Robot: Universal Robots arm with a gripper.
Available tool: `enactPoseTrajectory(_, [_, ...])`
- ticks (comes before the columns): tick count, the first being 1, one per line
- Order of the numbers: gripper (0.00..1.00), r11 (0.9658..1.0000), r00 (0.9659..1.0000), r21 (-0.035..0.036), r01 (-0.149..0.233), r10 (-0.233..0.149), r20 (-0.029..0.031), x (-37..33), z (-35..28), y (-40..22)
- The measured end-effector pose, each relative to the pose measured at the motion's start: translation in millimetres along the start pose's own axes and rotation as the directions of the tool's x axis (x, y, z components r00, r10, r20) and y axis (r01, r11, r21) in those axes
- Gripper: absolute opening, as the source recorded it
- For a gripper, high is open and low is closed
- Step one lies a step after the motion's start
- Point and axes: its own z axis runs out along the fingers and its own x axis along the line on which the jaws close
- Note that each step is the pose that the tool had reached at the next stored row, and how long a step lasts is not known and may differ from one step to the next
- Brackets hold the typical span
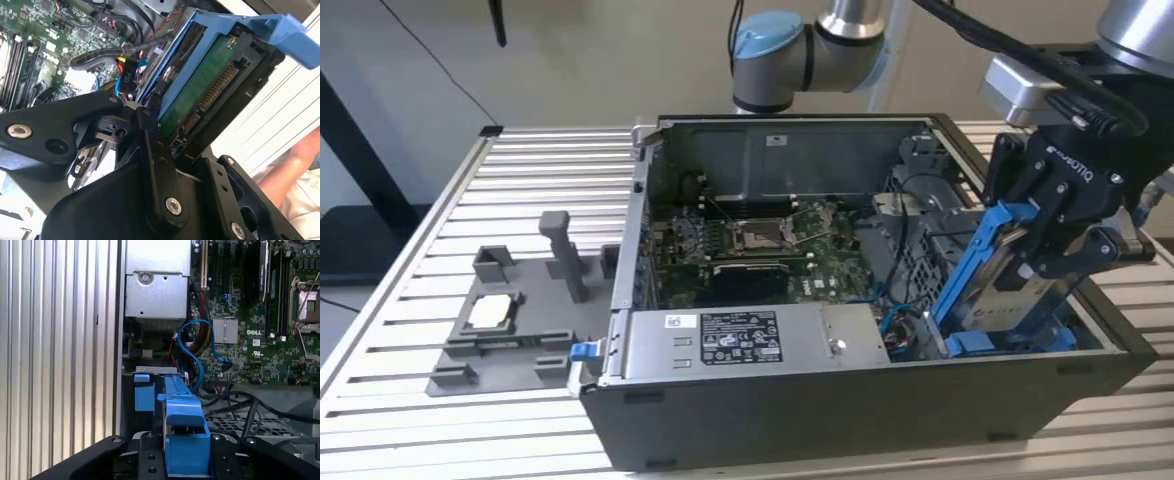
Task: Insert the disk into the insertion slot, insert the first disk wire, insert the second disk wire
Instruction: 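Insert the disk into the insertion slot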
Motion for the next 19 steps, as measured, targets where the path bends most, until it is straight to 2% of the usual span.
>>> enactPoseTrajectory(9, [0.34,1.0000,1.0000,-0.0005,0.000,0.000,-0.0038,0.0,0.6,-0.1])
enactPoseTrajectory(10, [0.40,1.0000,1.0000,-0.0006,0.000,0.000,-0.0042,0.0,0.7,-0.1])
enactPoseTrajectory(13, [0.40,1.0000,1.0000,-0.0006,0.000,0.000,-0.0044,-0.2,0.0,0.0])
enactPoseTrajectory(15, [0.40,1.0000,1.0000,-0.0006,0.000,0.000,-0.0043,-0.3,-4.2,0.2])
enactPoseTrajectory(19, [0.40,1.0000,1.0000,-0.0001,0.000,0.000,-0.0043,-2.0,-18.0,0.9])
